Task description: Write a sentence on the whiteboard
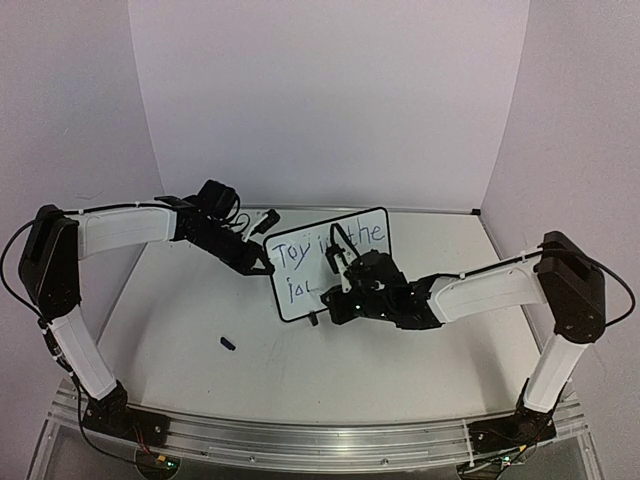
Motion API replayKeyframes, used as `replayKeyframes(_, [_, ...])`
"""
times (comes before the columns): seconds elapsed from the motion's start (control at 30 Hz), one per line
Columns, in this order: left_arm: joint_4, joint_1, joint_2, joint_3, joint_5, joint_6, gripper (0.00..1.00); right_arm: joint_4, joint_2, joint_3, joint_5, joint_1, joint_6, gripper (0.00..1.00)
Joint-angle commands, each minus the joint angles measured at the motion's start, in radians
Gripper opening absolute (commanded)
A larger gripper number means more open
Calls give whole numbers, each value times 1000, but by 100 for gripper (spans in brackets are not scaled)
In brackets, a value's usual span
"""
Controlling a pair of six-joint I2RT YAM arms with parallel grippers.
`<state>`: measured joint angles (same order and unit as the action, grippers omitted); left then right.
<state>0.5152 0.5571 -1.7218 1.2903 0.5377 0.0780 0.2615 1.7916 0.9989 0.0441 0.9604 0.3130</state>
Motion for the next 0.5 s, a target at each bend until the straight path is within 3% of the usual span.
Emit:
replayKeyframes(0.0, [38, 10, -30, 24, -56, 3, 0, -27, 12, 13, 42, -5, 7, 0])
replayKeyframes(0.47, [39, 12, -29, 23, -58, 3, 0, -57, -39, 61, 118, -5, -55, 0])
